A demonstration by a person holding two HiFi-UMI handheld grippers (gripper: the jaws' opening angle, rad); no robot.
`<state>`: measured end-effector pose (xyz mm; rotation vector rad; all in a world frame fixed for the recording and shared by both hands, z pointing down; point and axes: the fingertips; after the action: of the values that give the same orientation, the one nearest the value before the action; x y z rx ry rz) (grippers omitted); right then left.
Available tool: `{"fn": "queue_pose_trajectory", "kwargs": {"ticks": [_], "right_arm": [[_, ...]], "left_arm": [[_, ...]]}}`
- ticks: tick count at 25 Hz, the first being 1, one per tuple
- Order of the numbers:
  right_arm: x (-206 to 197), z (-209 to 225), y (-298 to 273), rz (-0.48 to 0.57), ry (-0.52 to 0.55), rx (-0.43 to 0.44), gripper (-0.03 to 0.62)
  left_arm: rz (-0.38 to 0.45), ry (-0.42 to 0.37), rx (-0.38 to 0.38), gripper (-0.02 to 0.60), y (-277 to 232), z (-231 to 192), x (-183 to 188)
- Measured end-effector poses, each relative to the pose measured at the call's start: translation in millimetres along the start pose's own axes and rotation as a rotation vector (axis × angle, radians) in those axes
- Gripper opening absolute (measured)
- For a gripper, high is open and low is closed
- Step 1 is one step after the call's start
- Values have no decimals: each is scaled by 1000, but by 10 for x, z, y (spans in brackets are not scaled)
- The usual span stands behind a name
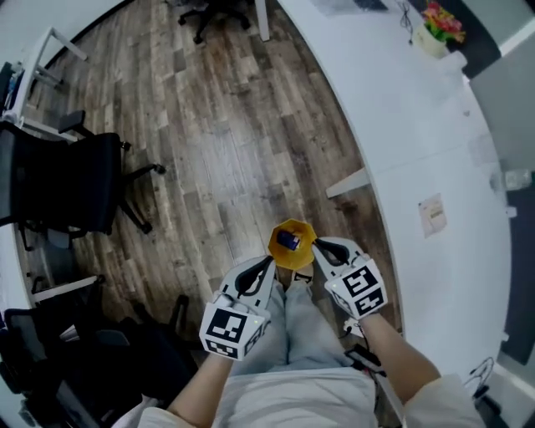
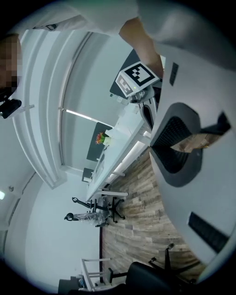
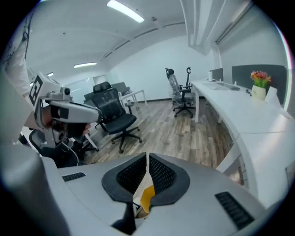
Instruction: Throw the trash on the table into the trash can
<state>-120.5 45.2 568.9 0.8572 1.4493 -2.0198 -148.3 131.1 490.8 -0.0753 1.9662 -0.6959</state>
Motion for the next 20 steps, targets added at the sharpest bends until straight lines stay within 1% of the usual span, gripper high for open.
{"fn": "queue_pose_trajectory", "kwargs": {"ticks": [4,7,9,11,14,20], "right_arm": [[434,-118,440,71,-5,-2,38],[608,-241,738,93,1,-5,36],[728,-294,899,114,3,-9,34],[842,-320,1022,143,3,-16,32],[1032,-328,1162,196,0,-45,31],[1218,-225,1441,243,-36,-90,31]], "left_arm": [[33,-19,-16,2,129,183,325],[34,-49,-34,2,261,343,466],[48,-51,-41,2,349,416,564],[54,-46,-51,1,414,470,625],[52,-60,-90,1,466,533,690],[65,-97,-142,0,528,736,850]]}}
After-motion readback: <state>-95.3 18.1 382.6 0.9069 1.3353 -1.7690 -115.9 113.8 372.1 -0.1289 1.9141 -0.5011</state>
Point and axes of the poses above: the fingertips, and each gripper's own axes: y backward along the fingers, z to its right, x out of its top, and after that the axes turned 1 degree about z, right-handed
